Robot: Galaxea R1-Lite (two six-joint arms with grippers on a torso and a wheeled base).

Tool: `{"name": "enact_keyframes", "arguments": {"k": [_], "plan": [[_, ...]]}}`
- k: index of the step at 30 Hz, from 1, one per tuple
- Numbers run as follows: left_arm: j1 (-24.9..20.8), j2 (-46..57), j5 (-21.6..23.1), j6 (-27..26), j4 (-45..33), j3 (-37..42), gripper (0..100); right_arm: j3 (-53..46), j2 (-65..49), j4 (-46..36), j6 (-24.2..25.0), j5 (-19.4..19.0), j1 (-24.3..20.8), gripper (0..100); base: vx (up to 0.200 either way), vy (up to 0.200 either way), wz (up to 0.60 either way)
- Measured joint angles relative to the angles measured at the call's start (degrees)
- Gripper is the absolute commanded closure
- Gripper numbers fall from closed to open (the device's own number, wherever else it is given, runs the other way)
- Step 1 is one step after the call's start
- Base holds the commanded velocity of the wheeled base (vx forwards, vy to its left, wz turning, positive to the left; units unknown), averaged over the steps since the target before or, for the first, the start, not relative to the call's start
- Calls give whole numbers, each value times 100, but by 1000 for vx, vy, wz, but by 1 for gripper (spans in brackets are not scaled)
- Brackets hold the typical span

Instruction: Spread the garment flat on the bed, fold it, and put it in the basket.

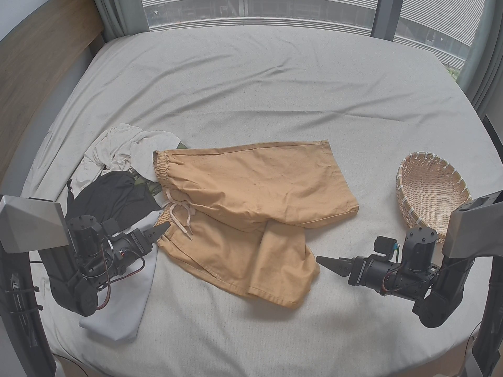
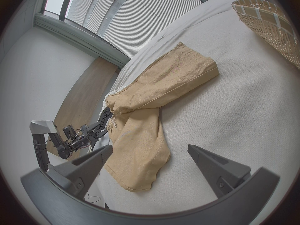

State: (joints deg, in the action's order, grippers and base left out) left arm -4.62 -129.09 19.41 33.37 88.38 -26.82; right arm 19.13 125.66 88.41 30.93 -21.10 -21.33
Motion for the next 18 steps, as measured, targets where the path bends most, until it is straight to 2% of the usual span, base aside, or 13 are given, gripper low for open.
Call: {"name": "enact_keyframes", "arguments": {"k": [13,14,18], "plan": [[-39,-399,-6,0,0,-474,0,-88,-96,6,0,-2,23,0,0,0,0],[-52,-427,-12,0,2,-518,100,-98,-111,11,0,-5,28,0,0,0,0],[-100,-528,-83,0,-4,-642,100,-122,-157,9,0,-5,48,0,0,0,0]]}}
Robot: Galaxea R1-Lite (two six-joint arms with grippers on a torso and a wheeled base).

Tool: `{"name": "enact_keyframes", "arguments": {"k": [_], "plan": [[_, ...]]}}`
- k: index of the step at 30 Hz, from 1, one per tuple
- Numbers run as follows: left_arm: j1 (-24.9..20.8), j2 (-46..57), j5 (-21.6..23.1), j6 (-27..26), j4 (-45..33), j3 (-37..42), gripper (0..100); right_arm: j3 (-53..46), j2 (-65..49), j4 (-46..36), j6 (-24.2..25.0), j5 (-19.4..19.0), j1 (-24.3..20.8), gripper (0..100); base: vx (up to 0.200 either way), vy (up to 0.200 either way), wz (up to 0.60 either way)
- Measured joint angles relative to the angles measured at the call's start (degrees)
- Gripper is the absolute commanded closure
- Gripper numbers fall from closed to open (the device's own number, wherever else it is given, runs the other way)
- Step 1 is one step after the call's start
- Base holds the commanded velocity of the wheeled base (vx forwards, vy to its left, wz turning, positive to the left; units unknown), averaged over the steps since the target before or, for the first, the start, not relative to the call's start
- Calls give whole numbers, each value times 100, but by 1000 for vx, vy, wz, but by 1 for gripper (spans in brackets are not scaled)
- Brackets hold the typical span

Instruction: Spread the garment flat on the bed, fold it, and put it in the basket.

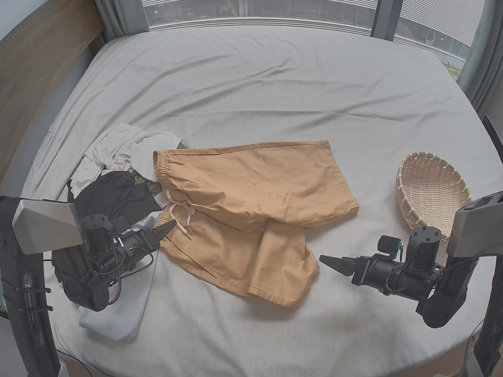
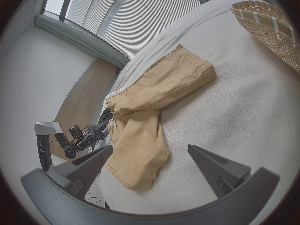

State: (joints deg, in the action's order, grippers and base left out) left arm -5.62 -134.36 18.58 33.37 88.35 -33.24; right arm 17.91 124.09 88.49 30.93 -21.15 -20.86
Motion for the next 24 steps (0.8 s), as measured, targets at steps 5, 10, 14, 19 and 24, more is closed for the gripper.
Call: {"name": "enact_keyframes", "arguments": {"k": [5,10,14,19,24], "plan": [[-46,-17,0,0,-10,45,100,-18,-24,0,0,0,11,0,0,0,0],[-71,222,-6,0,-2,419,100,-38,-27,-4,0,2,9,0,0,0,0],[-77,573,-2,-9,-5,976,100,-101,-27,-2,0,0,9,0,0,0,0],[-46,984,0,-110,-5,1691,100,-187,-27,-2,0,0,9,0,0,0,0],[160,1235,11,-414,0,2214,100,-243,-27,-2,-6,0,9,0,0,0,0]]}}
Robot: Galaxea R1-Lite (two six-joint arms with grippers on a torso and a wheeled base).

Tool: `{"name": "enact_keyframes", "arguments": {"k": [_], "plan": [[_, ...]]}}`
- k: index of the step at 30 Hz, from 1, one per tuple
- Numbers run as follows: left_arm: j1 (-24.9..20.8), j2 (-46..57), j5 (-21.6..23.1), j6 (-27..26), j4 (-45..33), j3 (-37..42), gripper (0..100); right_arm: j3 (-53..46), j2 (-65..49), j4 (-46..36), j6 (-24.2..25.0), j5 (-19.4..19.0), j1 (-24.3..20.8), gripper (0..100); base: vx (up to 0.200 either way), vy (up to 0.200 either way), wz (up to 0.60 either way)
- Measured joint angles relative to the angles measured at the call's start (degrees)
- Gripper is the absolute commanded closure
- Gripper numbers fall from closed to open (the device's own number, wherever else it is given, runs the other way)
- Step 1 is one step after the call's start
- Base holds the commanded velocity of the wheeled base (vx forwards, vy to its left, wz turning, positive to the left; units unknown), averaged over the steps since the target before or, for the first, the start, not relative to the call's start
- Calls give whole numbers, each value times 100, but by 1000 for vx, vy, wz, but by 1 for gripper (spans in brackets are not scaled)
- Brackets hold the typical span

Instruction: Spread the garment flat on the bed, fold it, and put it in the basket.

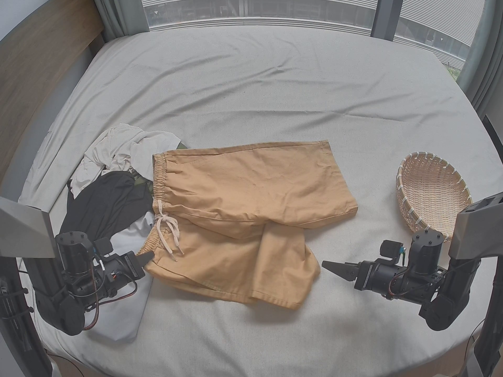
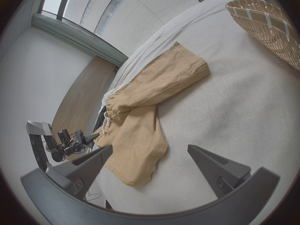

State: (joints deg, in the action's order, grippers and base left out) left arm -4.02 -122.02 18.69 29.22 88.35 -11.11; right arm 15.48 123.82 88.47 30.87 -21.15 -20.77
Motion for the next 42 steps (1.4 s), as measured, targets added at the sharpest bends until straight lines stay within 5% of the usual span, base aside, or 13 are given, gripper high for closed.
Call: {"name": "enact_keyframes", "arguments": {"k": [10,11,26,42], "plan": [[179,110,82,-43,9,544,100,-20,24,0,-2,0,-39,0,0,0,0],[185,112,83,-45,11,568,0,-20,27,0,-2,0,-44,0,0,0,0],[389,603,112,-93,12,284,0,-11,201,-6,-11,24,-102,0,0,0,0],[-903,798,66,-89,11,-516,0,478,689,-6,9,115,-202,0,0,0,0]]}}
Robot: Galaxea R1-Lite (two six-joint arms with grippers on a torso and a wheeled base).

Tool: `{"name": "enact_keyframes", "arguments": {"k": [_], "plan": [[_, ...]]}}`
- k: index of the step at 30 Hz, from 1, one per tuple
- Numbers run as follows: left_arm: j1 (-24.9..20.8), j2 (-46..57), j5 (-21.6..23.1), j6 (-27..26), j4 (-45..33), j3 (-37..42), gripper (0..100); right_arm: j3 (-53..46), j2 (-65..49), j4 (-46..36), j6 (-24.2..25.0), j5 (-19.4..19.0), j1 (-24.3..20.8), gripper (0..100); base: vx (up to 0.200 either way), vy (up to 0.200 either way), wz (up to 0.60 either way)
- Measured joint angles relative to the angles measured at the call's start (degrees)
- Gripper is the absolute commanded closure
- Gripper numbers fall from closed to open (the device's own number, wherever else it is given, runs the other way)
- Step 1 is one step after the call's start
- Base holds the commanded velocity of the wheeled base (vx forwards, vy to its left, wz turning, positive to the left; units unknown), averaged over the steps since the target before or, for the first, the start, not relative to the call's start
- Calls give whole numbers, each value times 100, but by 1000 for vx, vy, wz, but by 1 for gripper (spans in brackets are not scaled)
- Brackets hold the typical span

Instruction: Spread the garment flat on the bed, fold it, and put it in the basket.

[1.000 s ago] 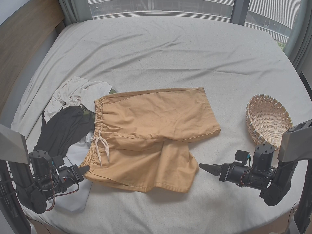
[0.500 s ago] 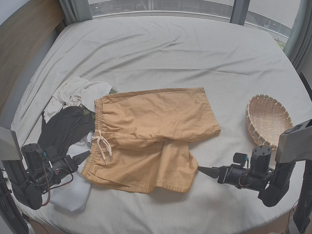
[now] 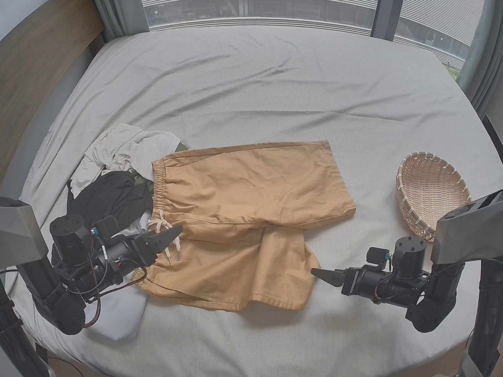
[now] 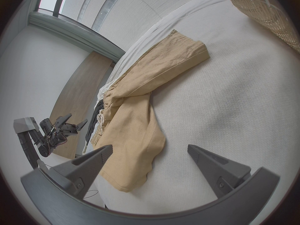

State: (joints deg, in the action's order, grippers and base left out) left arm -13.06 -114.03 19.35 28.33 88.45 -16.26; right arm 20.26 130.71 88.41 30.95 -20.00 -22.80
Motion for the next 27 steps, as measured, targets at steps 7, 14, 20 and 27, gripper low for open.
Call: {"name": "enact_keyframes", "arguments": {"k": [7,14,20,27], "plan": [[-152,-99,-121,-12,1,-79,0,316,217,-2,180,2,-22,100,0,0,0],[-232,-193,-205,-22,1,1,0,595,352,-2,364,2,-84,100,0,0,0],[-262,-304,-279,-15,1,37,0,473,334,16,378,2,-62,100,0,0,0],[-282,-366,-285,-9,1,69,0,96,-207,16,375,2,45,100,0,0,0]]}}
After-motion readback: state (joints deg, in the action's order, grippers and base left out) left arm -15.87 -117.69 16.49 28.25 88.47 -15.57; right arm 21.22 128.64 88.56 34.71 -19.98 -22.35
